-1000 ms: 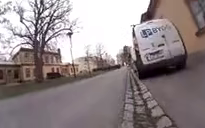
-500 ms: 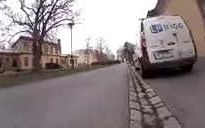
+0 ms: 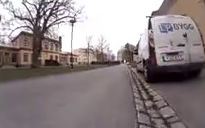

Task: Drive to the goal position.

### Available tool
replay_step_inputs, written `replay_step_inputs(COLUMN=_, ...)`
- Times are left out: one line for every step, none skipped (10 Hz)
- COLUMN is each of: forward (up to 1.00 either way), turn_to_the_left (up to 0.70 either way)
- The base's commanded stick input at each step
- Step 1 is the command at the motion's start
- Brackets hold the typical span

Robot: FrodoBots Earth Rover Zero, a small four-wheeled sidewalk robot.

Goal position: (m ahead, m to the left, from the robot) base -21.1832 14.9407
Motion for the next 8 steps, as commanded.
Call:
replay_step_inputs(forward=0.70, turn_to_the_left=0.00)
replay_step_inputs(forward=0.13, turn_to_the_left=0.57)
replay_step_inputs(forward=0.00, turn_to_the_left=0.70)
replay_step_inputs(forward=0.00, turn_to_the_left=0.70)
replay_step_inputs(forward=0.00, turn_to_the_left=0.70)
replay_step_inputs(forward=0.00, turn_to_the_left=0.70)
replay_step_inputs(forward=0.00, turn_to_the_left=0.70)
replay_step_inputs(forward=0.00, turn_to_the_left=0.70)
